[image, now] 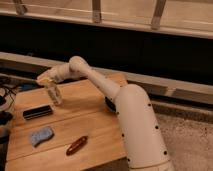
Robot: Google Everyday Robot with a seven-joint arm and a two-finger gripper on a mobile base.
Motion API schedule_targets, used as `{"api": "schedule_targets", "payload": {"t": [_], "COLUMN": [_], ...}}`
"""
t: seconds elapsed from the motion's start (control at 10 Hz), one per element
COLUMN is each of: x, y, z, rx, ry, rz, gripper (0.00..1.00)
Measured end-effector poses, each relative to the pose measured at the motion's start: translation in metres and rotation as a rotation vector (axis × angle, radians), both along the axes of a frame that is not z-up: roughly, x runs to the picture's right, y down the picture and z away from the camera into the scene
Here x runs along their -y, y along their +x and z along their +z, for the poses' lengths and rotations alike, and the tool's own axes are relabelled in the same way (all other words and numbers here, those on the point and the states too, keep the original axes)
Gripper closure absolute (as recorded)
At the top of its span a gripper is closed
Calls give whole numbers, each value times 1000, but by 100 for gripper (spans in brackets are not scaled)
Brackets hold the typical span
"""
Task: Stand the bottle upright
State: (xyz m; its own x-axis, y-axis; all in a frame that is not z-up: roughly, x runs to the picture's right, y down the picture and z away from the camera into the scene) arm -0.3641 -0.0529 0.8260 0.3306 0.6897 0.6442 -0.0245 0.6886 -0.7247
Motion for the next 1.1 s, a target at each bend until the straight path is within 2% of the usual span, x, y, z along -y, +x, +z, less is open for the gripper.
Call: {"api": "schedule_targets", "payload": {"t": [0.1, 0.4, 0.7, 0.8, 1.1], "x": [-2, -7, -4, -5, -11], "y": [0, 17, 2, 0, 22], "z": [-1, -1, 1, 0, -1], "rx": [-3, -15, -8, -6, -18], "ry": [-1, -11, -6, -6, -15], "rz": [-1, 10, 7, 5, 15], "gripper": [93, 62, 30, 28, 28]}}
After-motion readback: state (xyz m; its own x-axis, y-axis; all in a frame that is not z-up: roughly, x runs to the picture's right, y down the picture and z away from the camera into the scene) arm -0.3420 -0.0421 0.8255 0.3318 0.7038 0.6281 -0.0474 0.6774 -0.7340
